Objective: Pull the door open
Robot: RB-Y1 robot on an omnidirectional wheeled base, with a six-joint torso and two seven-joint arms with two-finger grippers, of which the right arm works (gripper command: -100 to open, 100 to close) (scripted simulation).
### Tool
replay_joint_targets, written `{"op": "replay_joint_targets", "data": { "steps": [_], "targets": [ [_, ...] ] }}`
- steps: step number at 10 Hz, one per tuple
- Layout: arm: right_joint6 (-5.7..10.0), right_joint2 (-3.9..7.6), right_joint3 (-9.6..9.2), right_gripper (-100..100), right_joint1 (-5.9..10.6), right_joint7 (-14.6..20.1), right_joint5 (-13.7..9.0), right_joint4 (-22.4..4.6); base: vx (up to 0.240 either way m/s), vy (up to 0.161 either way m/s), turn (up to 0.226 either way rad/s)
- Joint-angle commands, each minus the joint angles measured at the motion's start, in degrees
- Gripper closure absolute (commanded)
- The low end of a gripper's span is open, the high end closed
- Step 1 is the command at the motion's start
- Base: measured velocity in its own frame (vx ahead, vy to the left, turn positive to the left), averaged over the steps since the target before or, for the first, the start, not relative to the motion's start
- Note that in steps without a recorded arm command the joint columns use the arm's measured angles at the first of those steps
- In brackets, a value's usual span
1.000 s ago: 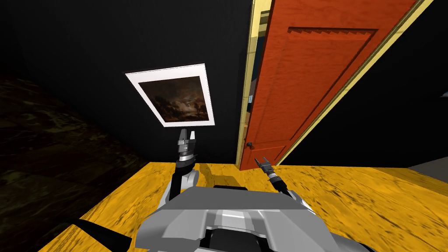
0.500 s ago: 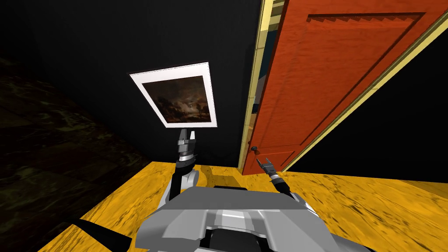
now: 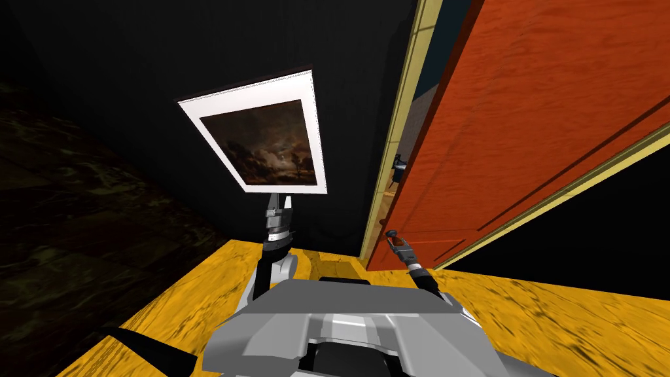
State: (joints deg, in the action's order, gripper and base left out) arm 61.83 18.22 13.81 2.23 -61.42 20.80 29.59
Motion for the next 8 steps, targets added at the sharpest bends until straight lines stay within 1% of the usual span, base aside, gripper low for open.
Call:
{"op": "replay_joint_targets", "data": {
  "steps": [1,6,7,8],
  "targets": [
    [0.13,0.0,-0.03,100,0.02,0.0,0.0,-0.1,-0.011,-0.003,-0.025],
    [0.13,0.0,-0.03,100,0.02,0.0,0.0,-0.1,-0.014,-0.004,0.002],
    [-0.11,0.07,-0.2,100,0.05,1.6,-0.5,-0.1,-0.014,-0.01,0.046],
    [-0.16,0.06,-0.27,100,0.06,2.3,-0.7,-0.1,-0.025,-0.02,0.04]
  ]
}}
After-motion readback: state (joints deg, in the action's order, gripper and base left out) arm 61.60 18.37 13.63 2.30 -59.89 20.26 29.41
